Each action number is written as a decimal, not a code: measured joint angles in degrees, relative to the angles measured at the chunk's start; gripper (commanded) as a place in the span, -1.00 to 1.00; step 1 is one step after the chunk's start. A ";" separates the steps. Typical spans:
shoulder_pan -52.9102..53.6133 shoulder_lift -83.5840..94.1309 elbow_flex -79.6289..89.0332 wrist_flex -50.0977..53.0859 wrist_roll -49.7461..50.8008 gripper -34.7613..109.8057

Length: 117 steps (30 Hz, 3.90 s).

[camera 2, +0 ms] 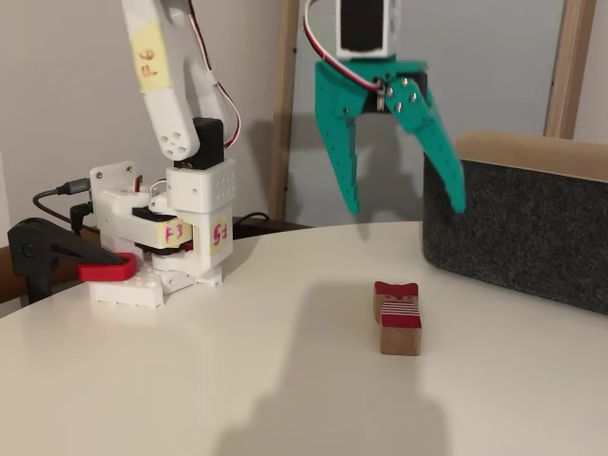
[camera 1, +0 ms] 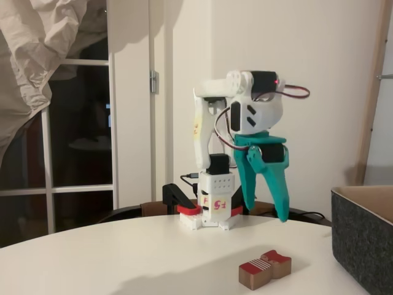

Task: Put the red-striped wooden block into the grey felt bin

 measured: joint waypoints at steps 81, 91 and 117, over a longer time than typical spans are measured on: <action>-0.97 -30.41 -4.48 -32.78 -2.99 0.05; -1.05 -29.97 -4.57 -41.40 1.67 -0.01; 6.68 -28.83 -11.69 -42.45 -6.33 -0.17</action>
